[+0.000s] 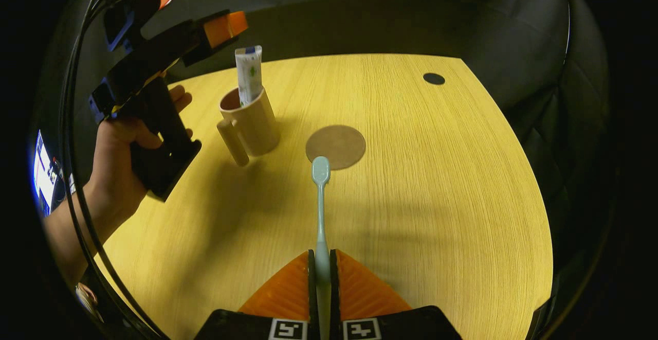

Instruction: Put the toothbrush and toothpaste on the desktop into the cup, then pick up the cup and place it on the coaster on the desktop.

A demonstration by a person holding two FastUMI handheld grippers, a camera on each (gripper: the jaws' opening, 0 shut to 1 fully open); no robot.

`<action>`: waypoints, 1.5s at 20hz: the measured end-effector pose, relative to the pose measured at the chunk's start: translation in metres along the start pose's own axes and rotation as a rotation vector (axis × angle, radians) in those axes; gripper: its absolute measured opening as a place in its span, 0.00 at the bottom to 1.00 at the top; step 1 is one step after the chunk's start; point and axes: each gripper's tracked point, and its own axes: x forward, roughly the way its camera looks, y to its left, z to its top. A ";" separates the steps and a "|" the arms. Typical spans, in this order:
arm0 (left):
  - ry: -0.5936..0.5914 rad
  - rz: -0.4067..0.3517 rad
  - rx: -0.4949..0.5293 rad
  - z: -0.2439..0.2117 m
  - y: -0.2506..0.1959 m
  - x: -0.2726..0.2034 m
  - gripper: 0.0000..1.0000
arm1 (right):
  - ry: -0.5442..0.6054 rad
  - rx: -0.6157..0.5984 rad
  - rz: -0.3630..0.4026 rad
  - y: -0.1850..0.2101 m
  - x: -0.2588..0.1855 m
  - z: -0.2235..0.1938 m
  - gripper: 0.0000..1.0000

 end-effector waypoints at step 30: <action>0.164 0.288 -0.042 -0.013 0.124 -0.169 0.99 | -0.567 -0.084 0.365 0.171 0.075 0.242 0.16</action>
